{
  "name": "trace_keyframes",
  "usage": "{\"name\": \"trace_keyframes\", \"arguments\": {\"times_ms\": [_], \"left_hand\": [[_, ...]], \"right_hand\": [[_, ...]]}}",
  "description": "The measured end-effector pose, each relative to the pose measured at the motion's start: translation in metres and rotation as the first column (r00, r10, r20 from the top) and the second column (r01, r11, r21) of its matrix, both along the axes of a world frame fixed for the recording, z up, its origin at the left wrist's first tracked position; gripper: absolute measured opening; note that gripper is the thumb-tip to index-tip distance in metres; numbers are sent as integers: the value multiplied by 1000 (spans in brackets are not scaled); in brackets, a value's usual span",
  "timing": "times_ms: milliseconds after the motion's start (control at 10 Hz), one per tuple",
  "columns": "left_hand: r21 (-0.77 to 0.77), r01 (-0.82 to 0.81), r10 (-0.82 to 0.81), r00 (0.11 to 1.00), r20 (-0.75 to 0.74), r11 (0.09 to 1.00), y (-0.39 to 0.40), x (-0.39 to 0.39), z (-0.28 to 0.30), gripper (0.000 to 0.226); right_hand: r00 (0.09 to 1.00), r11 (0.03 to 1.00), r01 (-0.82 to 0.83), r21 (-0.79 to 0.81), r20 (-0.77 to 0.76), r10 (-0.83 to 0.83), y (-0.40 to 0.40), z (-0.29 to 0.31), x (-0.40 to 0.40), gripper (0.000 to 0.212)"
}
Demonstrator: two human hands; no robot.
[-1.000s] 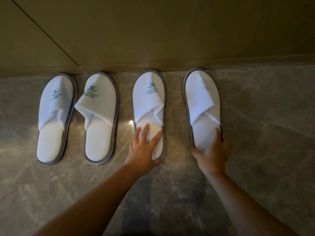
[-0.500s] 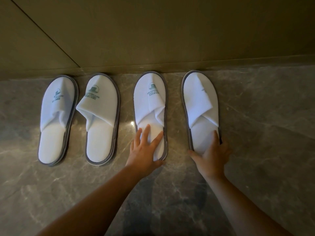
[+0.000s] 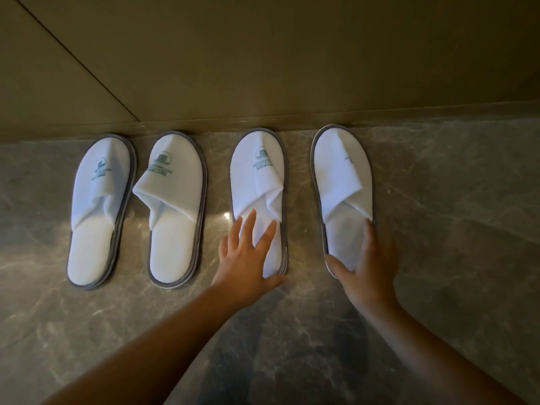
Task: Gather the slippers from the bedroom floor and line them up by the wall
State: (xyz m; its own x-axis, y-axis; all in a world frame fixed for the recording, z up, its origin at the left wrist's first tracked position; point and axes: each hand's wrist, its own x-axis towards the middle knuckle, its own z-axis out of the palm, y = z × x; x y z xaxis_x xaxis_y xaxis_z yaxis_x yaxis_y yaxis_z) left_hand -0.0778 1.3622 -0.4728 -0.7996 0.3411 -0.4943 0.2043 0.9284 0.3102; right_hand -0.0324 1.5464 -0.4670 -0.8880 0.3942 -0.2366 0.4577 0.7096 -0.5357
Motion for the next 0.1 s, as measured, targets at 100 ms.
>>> {"name": "trace_keyframes", "arguments": {"times_ms": [100], "left_hand": [[238,16,-29,998,52,971,-9,6,55,76]], "right_hand": [[945,975,-200,-95,-280,166,15,43,19,69]]}}
